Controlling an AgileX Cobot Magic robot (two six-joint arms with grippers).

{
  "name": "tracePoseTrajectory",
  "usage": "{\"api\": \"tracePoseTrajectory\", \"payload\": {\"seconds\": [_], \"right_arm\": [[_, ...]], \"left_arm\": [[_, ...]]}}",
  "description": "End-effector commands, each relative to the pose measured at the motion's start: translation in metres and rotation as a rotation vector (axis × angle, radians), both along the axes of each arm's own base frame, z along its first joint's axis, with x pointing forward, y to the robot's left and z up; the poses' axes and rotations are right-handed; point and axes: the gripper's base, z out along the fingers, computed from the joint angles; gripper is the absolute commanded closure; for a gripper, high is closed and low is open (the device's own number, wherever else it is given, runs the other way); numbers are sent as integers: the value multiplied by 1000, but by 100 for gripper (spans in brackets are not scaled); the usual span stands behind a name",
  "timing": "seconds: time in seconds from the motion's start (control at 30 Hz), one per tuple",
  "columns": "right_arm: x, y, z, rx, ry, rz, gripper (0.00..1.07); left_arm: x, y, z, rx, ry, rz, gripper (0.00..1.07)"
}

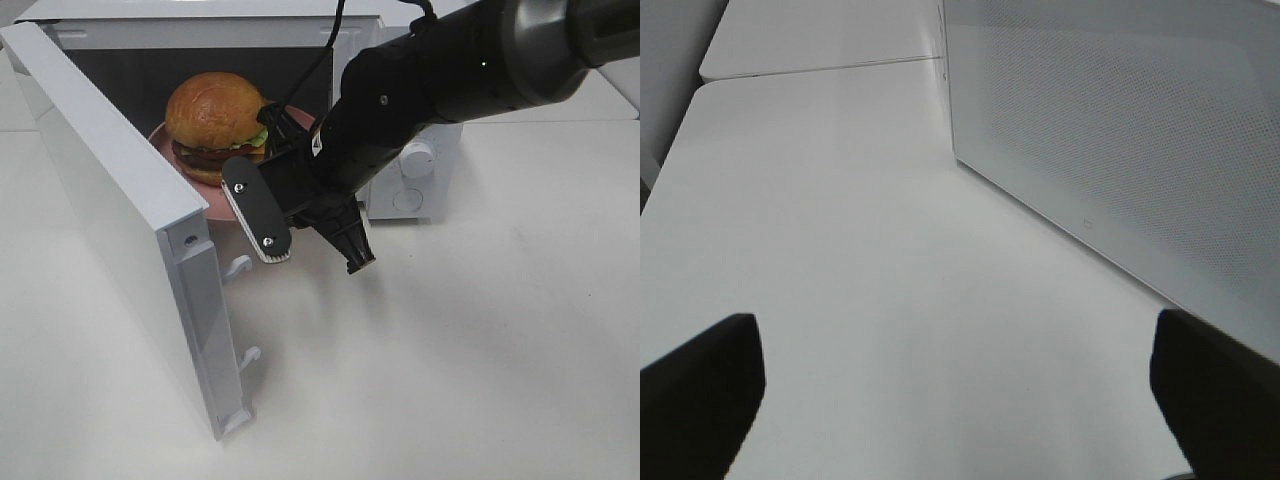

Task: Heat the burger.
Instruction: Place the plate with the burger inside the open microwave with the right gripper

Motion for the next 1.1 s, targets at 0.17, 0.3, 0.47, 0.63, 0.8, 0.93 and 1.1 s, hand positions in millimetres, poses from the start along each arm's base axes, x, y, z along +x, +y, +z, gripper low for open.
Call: {"api": "tracePoseTrajectory", "payload": {"seconds": [0.17,0.3,0.47,0.63,0.8,0.93,1.1], "right_arm": [[22,18,8,60,-69,-8,107],[29,23,6,61,-62,-28,107],[41,29,9,94,-47,-111,107],[51,35,12,98,-54,-155,107],[65,43,7,102,-71,-192,107],[72,46,0,92,-62,-223,107],[78,50,-4,111,-62,-254,107]], "left_arm": [[-3,0,-1,-7,-28,-5,9],[-3,0,-1,-7,-28,-5,9],[-3,0,-1,-7,-28,-5,9],[-3,0,-1,-7,-28,-5,9],[-3,0,-1,-7,-28,-5,9],[-3,0,-1,-7,-28,-5,9],[-3,0,-1,-7,-28,-5,9]]}}
